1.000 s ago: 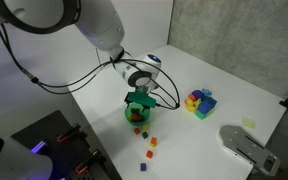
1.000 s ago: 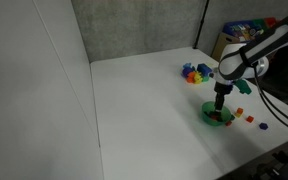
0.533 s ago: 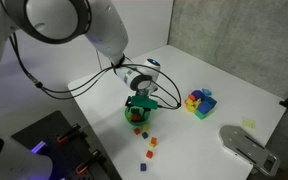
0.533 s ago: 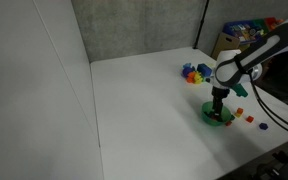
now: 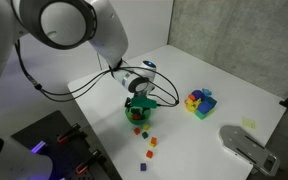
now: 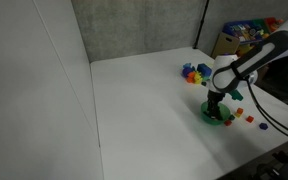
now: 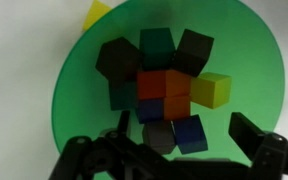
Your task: Remove one purple block and one brown block from the bowl and put them on the table
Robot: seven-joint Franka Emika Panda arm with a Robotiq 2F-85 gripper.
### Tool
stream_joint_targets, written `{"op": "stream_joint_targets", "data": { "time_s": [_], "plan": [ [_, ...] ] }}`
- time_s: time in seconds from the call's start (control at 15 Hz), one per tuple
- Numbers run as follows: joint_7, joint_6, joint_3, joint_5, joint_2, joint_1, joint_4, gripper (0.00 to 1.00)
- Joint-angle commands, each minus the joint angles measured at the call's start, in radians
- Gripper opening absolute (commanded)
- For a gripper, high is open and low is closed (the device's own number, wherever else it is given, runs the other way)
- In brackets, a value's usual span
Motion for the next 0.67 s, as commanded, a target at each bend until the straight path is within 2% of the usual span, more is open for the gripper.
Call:
{"op": "stream_joint_targets", "data": {
  "time_s": [0.0, 0.6],
  "plan": [
    [-0.036, 0.057, 0.016, -0.045, 0.001, -0.014, -0.007, 1.00],
    [-0.112, 0.163, 0.050, -0.063, -0.006, -0.048, -0.071, 1.00]
  ]
}}
